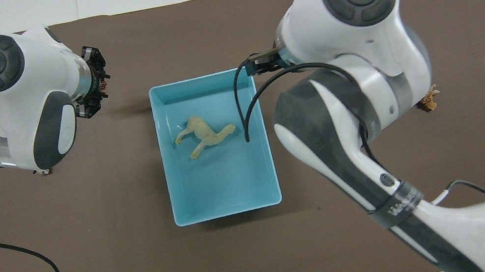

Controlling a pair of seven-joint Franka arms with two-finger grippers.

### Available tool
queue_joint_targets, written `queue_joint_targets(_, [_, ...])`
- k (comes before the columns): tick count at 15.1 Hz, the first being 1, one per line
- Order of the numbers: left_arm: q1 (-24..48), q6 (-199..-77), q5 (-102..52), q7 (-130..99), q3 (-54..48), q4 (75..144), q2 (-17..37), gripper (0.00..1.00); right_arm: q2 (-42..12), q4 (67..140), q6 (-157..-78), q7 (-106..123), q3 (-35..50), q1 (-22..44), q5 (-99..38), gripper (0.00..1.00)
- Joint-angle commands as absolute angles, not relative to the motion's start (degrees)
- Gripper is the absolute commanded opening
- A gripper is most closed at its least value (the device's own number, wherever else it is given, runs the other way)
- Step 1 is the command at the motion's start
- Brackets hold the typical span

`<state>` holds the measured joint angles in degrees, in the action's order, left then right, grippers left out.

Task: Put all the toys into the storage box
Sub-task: 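Drop the horse into the box with the left gripper while the right gripper withdraws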

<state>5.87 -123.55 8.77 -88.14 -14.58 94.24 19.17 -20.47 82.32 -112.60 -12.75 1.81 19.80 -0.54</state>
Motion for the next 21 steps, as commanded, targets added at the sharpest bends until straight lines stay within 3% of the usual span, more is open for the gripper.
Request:
queue_joint_targets(1, [8.25, -119.89, 7.21, -90.95, -18.27, 93.78, 18.02, 0.29, -18.46, 85.6, -112.24, 5.48, 2.81, 11.45, -1.23, 1.0])
queue_joint_targets(3, [13.16, -120.58, 7.29, -96.13, -19.07, 94.56, 17.49, 0.29, -18.46, 86.48, -112.24, 15.42, 2.73, 8.01, -1.23, 1.0])
queue_joint_targets(5, [17.39, -121.98, 7.29, -96.94, -19.07, 97.98, 15.83, 0.3, -16.62, 91.9, -114.16, 28.49, 2.72, 4.15, -1.23, 1.0])
queue_joint_targets(9, [21.26, -132.33, 7.3, -96.24, -19.16, 112.55, 10.39, 0.32, -11.79, 107.1, -124.52, 43.84, 2.64, -0.96, -1.14, 1.0])
queue_joint_targets(10, [21.79, -134.63, 7.29, -96.24, -19.16, 115.2, 9.41, 0.37, -11.34, 109.75, -125.67, 44.99, 2.64, -2.36, -1.14, 1.0])
queue_joint_targets(11, [22.14, -136.39, 7.29, -96.07, -19.16, 117.4, 8.62, 0.57, -11.34, 110.91, -126.29, 46.22, 2.64, -3.24, -1.14, 1.0])
queue_joint_targets(12, [22.15, -136.32, 7.29, -96.06, -19.07, 117.6, 8.53, 0.91, -11.34, 111.35, -126.21, 46.84, 2.64, -3.86, -1.14, 1.0])
queue_joint_targets(13, [22.15, -135.97, 7.38, -96.15, -19.07, 116.99, 8.61, 1.0, -11.25, 111.79, -125.78, 46.76, 2.64, -4.04, -1.14, 1.0])
queue_joint_targets(16, [20.4, -128.79, 7.73, -91.88, -18.55, 113.21, 8.53, 1.0, -9.67, 116.44, -127.08, 45.01, 2.46, -4.3, -1.14, 1.0])
queue_joint_targets(21, [3.72, -123.14, 7.56, -62.72, -18.63, 113.03, 6.86, 1.0, -10.55, 118.82, -132.44, 44.47, 2.46, -5.45, -1.14, 1.0])
